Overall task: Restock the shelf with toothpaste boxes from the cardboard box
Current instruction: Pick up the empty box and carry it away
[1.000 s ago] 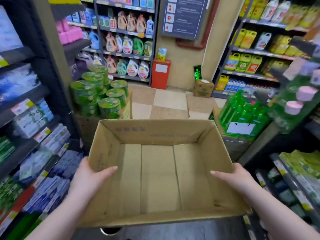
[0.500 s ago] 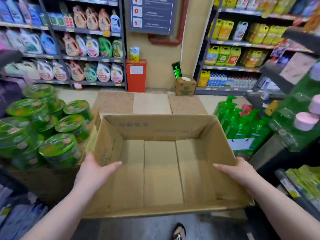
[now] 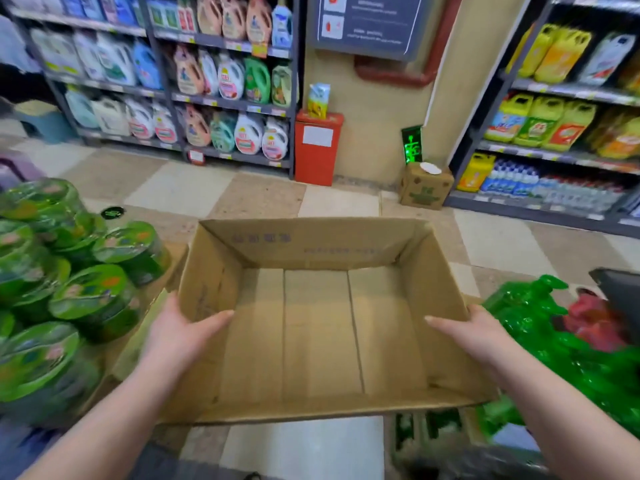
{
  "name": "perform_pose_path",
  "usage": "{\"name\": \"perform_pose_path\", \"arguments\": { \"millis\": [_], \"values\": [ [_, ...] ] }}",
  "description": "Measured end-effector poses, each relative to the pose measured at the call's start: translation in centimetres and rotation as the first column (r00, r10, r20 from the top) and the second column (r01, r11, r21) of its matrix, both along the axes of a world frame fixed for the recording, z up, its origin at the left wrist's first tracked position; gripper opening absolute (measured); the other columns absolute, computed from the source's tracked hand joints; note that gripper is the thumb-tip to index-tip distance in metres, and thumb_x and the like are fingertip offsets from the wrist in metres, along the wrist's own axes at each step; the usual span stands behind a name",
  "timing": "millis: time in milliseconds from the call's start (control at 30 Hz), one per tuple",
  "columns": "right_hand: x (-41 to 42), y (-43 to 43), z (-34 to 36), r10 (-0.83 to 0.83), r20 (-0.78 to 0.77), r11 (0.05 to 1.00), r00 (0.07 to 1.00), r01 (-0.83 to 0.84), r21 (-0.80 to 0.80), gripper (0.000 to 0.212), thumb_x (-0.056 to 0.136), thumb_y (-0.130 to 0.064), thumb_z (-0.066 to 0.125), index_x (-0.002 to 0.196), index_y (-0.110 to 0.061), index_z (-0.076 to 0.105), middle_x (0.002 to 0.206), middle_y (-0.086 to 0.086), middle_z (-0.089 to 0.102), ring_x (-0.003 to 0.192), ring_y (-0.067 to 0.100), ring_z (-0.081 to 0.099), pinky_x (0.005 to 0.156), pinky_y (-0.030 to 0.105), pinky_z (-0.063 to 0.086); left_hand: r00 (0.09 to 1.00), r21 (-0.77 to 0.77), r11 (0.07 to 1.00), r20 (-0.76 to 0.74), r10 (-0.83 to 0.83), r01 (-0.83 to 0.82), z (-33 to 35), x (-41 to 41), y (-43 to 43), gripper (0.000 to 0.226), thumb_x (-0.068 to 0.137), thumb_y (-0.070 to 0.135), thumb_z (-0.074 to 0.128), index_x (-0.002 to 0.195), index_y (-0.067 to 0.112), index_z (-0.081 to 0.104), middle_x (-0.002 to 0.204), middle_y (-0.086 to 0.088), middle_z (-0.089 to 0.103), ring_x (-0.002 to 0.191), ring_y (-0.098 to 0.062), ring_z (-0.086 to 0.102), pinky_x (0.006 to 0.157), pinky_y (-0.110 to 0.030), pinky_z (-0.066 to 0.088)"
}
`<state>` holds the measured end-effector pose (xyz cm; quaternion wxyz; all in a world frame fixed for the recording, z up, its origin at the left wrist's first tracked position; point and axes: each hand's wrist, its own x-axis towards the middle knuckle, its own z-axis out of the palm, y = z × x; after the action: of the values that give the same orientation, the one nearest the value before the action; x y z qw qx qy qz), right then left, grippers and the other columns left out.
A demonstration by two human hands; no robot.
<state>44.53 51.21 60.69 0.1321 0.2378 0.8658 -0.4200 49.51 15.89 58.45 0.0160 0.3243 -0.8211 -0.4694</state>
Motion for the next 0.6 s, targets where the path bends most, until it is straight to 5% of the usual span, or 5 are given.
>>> {"name": "perform_pose_path", "arguments": {
  "millis": [600],
  "values": [
    [-32.5, -6.3, 0.0, 0.027, 0.082, 0.999, 0.996, -0.03, 0.029, 0.07, 0.075, -0.033, 0.073, 0.13, -0.005, 0.041, 0.122, 0.021, 0.057, 0.105, 0.039, 0.057, 0.093, 0.052, 0.048, 1.0, 0.052, 0.999, 0.002, 0.005, -0.005, -1.1, -30.8, -5.0, 0.095, 0.068, 0.042, 0.075, 0.143, 0.014, 0.023, 0.143, -0.015, 0.042, 0.126, -0.036, 0.045, 0.101, -0.053, 0.042]
  ]
}}
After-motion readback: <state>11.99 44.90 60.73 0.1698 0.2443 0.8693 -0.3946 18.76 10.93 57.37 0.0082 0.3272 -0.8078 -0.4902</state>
